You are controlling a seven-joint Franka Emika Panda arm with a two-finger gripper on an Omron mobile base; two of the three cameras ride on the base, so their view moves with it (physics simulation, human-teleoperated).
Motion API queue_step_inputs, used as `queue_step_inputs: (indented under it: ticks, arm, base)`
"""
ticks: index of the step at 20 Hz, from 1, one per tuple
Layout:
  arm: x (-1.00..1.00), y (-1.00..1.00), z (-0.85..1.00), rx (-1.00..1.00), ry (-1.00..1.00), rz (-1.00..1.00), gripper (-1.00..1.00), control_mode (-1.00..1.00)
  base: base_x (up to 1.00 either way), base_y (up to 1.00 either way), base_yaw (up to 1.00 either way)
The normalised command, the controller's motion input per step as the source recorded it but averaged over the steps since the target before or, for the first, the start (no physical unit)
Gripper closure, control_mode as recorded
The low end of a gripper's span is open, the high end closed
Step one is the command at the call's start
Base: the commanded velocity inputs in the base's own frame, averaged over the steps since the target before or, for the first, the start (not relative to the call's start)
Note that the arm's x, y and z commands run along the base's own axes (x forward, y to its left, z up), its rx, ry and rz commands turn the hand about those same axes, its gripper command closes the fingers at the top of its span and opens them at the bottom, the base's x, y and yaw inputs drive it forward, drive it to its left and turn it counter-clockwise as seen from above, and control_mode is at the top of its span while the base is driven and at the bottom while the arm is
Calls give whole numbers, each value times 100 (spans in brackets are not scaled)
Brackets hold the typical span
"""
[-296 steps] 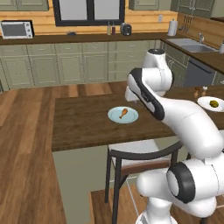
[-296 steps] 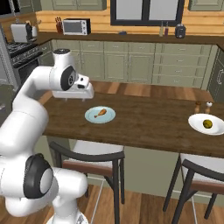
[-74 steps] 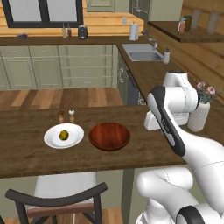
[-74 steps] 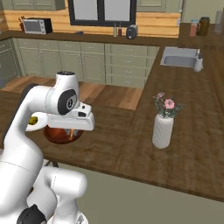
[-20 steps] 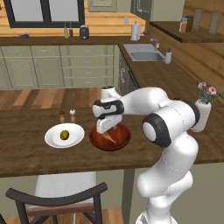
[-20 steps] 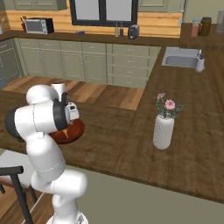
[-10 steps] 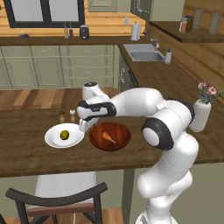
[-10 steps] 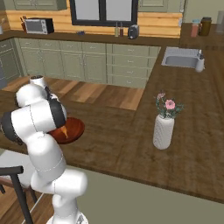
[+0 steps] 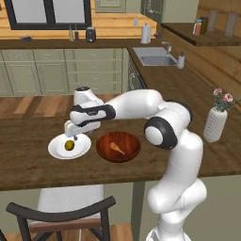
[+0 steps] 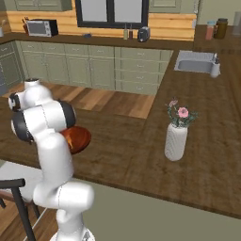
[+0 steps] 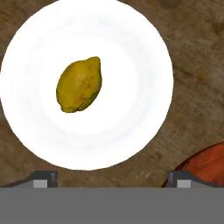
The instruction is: Pick the chicken drumstick and lemon from their plates and place them in the bowl. Then put the bowl in the fridge.
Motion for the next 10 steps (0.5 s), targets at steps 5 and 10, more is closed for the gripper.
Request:
queue_step_inputs:
  ticks: [5,10]
  arm:
    - [23,58,-1,-5,0,-29,-100,-100]
    - [65,35,-1,-4,9,-26,-100,-100]
  base:
    - [0,0,0]
    - [0,0,0]
